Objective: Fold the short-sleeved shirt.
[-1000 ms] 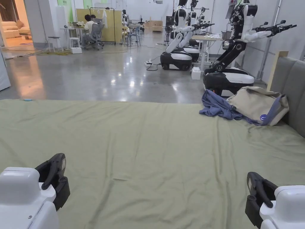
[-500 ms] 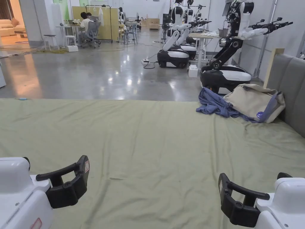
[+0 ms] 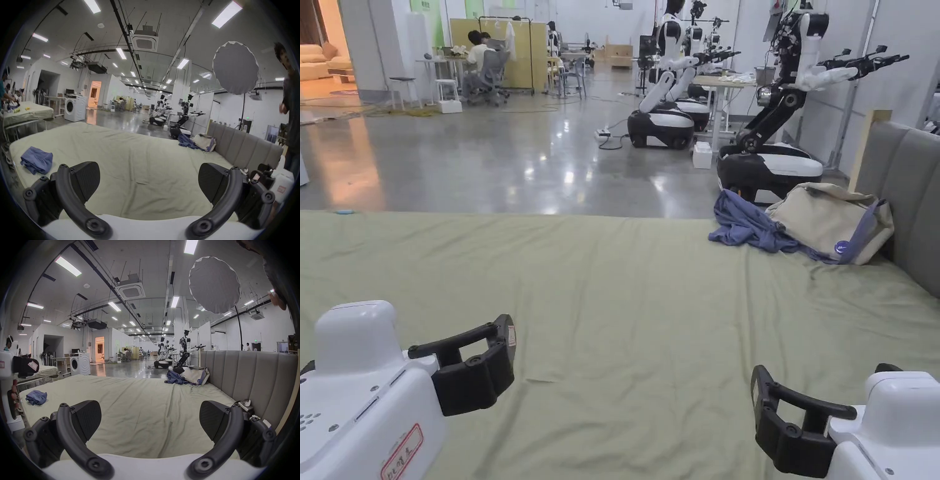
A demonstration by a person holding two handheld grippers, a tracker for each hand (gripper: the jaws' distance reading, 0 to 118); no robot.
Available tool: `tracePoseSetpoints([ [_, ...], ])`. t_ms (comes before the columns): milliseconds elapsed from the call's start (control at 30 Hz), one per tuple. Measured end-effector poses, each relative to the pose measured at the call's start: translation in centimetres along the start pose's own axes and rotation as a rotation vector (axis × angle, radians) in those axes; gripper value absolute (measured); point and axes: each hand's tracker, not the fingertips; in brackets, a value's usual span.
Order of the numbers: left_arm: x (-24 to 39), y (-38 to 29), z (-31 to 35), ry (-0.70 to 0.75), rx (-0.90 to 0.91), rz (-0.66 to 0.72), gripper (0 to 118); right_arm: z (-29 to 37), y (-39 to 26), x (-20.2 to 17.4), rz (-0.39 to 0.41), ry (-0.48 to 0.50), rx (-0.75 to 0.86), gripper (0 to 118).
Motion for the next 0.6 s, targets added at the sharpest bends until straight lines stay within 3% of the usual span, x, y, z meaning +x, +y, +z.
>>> tracePoseSetpoints([
  [233,0.5,-0.5,-0.4,0.056,0.026,-0.085,118,0.0,0.2,-0.1,0.006,0.006,0.000,118],
  [467,0.1,0.7,0.1,0.016,0.014,0.086,118,0.0,0.3,-0.2,0.022,0.014,0.002,118],
  [600,-0.1,0.8,0.2,-0.008,0.039,0.078,118,0.0,0.6,-0.3,0.008,0.016,0.008,118],
])
